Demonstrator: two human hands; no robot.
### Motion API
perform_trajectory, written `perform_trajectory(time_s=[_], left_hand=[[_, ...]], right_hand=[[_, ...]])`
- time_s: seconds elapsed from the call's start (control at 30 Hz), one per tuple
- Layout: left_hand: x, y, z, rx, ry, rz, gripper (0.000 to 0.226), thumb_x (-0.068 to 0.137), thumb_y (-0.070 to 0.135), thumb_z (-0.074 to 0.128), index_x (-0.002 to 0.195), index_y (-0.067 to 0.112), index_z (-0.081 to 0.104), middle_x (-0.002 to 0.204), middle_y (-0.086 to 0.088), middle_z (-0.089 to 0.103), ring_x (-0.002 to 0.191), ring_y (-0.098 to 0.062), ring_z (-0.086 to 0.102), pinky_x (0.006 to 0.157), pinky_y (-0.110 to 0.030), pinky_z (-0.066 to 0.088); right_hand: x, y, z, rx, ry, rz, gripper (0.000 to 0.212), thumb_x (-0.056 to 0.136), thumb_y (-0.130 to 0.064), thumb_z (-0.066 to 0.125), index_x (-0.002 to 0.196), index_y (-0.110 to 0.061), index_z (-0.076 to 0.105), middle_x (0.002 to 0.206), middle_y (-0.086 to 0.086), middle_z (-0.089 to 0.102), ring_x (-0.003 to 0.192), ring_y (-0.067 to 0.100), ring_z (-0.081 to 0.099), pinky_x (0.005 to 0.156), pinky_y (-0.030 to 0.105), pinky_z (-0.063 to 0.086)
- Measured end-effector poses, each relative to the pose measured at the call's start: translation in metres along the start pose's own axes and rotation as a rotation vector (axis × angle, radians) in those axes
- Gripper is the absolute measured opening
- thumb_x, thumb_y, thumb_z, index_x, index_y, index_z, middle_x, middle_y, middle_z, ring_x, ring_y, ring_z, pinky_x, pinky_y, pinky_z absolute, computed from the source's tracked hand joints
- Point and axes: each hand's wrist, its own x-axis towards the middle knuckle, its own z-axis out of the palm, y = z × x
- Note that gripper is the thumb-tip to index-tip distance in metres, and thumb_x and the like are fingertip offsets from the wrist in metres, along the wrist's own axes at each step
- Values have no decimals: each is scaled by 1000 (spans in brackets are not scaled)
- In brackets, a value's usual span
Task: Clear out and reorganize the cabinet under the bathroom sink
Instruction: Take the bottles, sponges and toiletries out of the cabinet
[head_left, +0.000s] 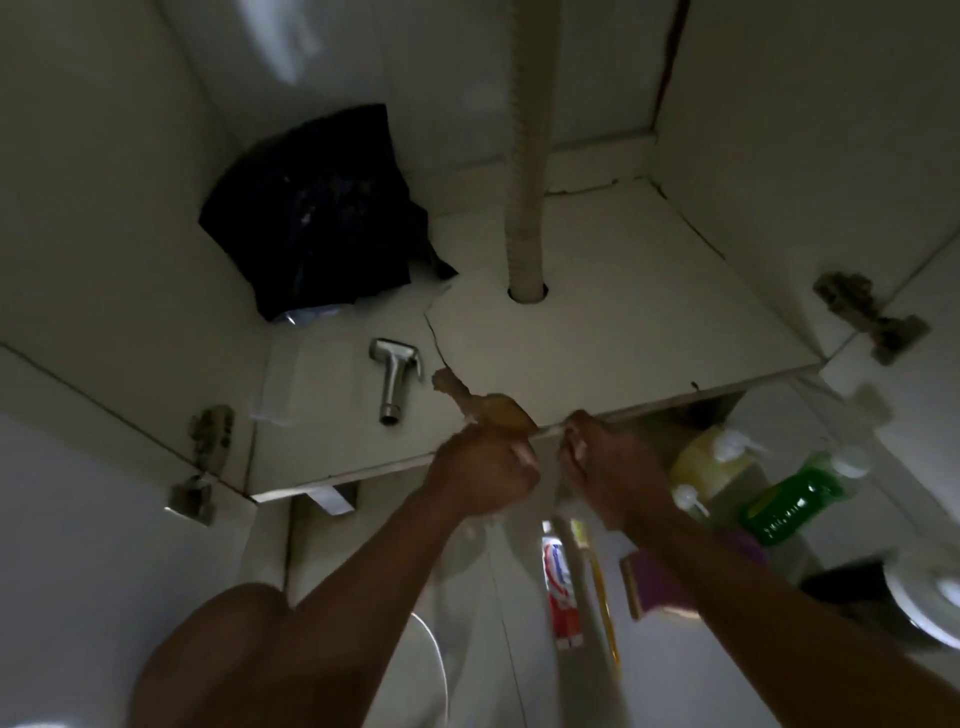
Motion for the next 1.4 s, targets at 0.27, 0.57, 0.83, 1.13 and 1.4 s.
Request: perform_trajectory(time_s=[0.27, 0.57, 0.83, 1.13, 1.4], left_hand=[[11, -57, -157, -38, 765, -217, 13, 85, 29, 61, 78, 17, 61, 73, 6, 58, 68, -15, 53, 61, -26, 40], [13, -145, -162, -25, 391, -624, 81, 90, 46, 63, 152, 11, 26, 146, -21, 39, 130, -38, 43, 106, -42, 41], [8, -152, -149, 17, 501, -582, 67, 91, 12, 61, 148, 0, 28, 128, -25, 54, 110, -36, 57, 86, -39, 48], [7, -125, -163, -22, 500, -569, 37, 91, 11, 62, 125, -2, 56, 124, -22, 60, 110, -36, 59, 80, -31, 45], [21, -49, -152, -322, 350, -374, 15, 81, 25, 68, 83, 10, 67, 80, -9, 70, 70, -24, 69, 60, -36, 61]], right_hand=[[100, -99, -23, 313, -270, 231, 36, 82, -59, 64, 99, -28, 53, 80, 0, 63, 74, 20, 65, 67, 31, 54], [125, -163, 44, 340, -490, 366, 98, 75, -61, 76, 147, -14, 32, 142, 12, 49, 126, 32, 52, 99, 36, 47], [132, -166, 48, 345, -435, 511, 71, 76, -46, 81, 126, -5, 49, 121, 13, 61, 83, 20, 63, 61, 28, 53], [119, -131, -13, 152, -643, 339, 43, 70, -40, 84, 83, -12, 54, 80, 3, 61, 70, 20, 66, 55, 30, 58], [71, -47, -101, 343, -801, 515, 47, 77, -22, 84, 113, -3, 60, 93, 19, 73, 72, 27, 75, 66, 37, 63]])
